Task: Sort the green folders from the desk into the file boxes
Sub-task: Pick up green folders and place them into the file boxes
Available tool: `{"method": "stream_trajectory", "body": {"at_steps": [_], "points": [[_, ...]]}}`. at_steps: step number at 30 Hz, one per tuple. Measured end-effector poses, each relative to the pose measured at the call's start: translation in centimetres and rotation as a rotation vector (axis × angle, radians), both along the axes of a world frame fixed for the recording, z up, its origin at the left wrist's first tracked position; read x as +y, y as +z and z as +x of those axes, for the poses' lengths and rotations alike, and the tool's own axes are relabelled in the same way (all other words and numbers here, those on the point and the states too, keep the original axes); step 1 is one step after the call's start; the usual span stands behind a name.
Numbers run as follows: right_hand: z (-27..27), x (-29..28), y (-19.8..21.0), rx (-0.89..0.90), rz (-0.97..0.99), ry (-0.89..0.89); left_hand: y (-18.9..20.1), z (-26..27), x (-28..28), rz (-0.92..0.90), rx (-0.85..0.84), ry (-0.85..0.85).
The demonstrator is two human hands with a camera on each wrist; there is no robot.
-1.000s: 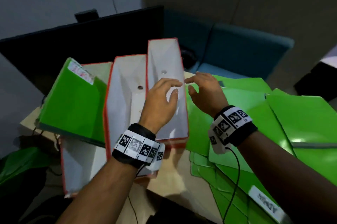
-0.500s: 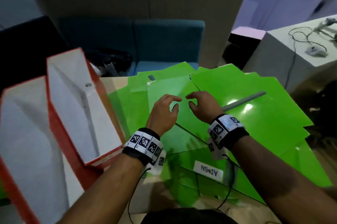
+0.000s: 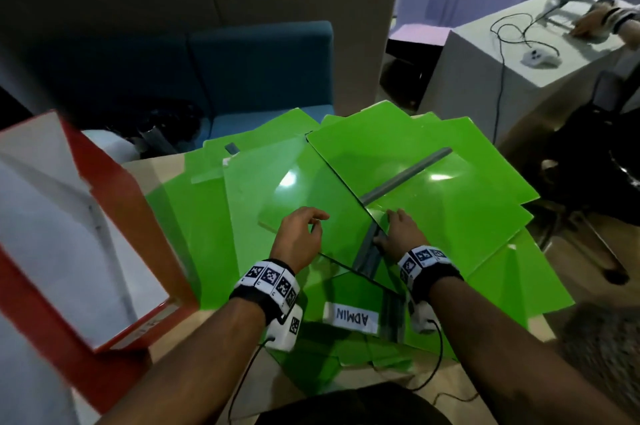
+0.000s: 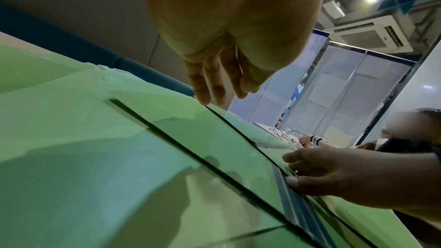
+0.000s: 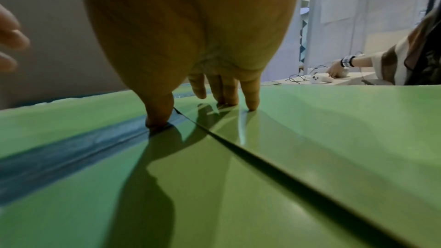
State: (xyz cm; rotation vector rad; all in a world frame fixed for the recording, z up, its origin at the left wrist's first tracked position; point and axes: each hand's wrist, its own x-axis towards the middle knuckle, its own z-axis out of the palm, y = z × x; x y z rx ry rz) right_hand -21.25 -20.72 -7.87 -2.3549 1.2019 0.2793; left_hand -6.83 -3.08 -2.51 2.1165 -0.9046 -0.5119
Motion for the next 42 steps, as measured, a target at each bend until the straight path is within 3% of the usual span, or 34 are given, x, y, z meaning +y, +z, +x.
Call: {"method": "stream_trajectory", "body": {"at_steps": [4,9,12,17,21,25,27,30,32,35,38,42], "points": [[-1.1,0.6,-0.3,-0.043,-0.008,0.123,-0.4,-0.3,-0.9,0.082,0.044,-0.001],[-2.6,1.5,0.0,0.047,-0.065,0.395,-2.8,-0.3,-2.3,0.207,0.424,0.049],[-3.8,2.1,1.2,0.021,0.01,0.461,-3.9,-0.3,-3.4,0.174,0.631,0.211],[-4.5,1.8,2.8,0.032,0.136,0.596,-4.0,-0.3,-5.0,0.076,0.638,0.42],[-3.8,1.1,3.0,0.112,0.202,0.557,-3.4,0.1,-5.8,-0.015,0.776,0.61],[-3.2,0.2,3.8,0.192,0.25,0.534,-2.6,0.7,-5.6,0.093,0.679,0.713],[-3.3,-0.5,4.2,0.076,0.271,0.407,-2.6,0.8,-5.3,0.071,0.676,0.715],[-4.3,-2.2,3.4,-0.069,0.115,0.166,-3.0,1.0,-4.9,-0.01,0.748,0.689],[-5.7,-2.5,2.2,0.09,0.057,0.108,-2.7,0.7,-4.6,-0.06,0.825,0.647],[-7.1,-1.8,0.7,0.253,0.067,0.24,-2.1,0.0,-4.4,-0.087,0.897,0.59],[-7.4,-1.6,0.1,0.199,0.084,0.291,-1.2,-1.0,-4.1,-0.052,0.694,0.508],[-6.5,-2.2,1.2,0.08,0.139,0.217,-0.4,-1.4,-3.3,-0.145,0.451,0.409]]}}
